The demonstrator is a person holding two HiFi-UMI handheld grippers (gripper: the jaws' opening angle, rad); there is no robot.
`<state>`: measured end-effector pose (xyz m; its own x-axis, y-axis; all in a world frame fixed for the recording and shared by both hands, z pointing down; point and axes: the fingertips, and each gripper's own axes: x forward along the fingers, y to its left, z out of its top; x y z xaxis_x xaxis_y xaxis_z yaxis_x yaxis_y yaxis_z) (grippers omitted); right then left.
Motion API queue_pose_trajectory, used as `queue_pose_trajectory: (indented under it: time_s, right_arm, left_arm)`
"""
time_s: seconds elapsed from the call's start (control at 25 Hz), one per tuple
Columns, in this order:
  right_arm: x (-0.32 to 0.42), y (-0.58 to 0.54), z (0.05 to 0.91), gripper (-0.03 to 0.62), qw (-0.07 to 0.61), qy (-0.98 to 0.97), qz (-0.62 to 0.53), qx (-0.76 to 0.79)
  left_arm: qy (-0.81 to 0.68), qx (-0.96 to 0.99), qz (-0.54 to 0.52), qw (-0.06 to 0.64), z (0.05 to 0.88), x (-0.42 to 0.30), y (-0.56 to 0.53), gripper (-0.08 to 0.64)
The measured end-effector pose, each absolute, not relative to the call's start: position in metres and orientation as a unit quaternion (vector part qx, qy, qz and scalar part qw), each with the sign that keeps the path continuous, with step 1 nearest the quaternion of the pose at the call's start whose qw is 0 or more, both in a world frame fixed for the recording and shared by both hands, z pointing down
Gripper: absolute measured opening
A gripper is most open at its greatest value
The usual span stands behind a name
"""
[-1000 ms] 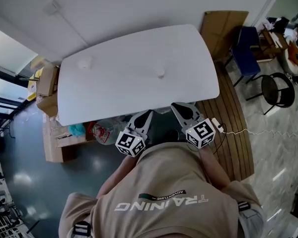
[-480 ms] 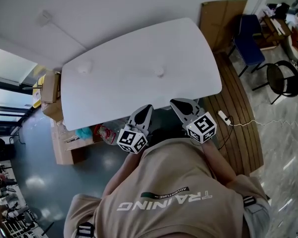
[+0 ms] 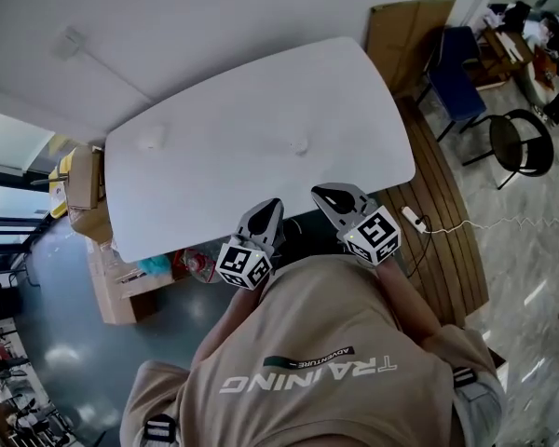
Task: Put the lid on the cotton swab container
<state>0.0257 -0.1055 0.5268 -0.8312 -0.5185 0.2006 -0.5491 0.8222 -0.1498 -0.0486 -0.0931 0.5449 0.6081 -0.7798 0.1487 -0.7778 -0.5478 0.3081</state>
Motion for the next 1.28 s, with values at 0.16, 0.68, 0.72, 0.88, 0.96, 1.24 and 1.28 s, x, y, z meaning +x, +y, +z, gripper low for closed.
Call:
queue_pose_trajectory:
  time_s: [0.16,0.68,0.72,0.88,0.96,1.24,1.28]
  right_arm:
    - [0.016,-0.135,0.519,0.018,0.081,-0.949,0.078,0.295]
    - [0.011,-0.217,0.516,0.02,0.116,-0.92,0.068,0.367]
    - [0.01,-0.22,0.518,0.019,0.118,-0.918,0.072,0.372]
    - [0.009,-0.224,0.528,0.018,0.125,-0.911,0.097,0.381]
    - [0.012,-0.225,0.534,0.02,0.14,-0.909,0.099,0.38]
    - [0.017,-0.252,0.551,0.019,0.192,-0.91,0.068,0.36]
    - [0.016,-0.254,0.556,0.02,0.205,-0.911,0.061,0.353]
  left_arm:
    - [-0.427,0.889,-0.015,0.166,0.537,-0.055,-0.126,0.012]
    - [-0.376,0.91,0.003,0.175,0.545,-0.083,-0.194,0.012]
    - [-0.372,0.91,0.004,0.181,0.549,-0.086,-0.195,0.012]
    - [-0.361,0.909,0.013,0.209,0.564,-0.089,-0.2,0.012]
    - [-0.363,0.907,0.015,0.215,0.566,-0.086,-0.202,0.012]
    - [-0.378,0.906,0.015,0.189,0.552,-0.078,-0.23,0.012]
    - [-0.379,0.907,0.014,0.185,0.548,-0.078,-0.233,0.012]
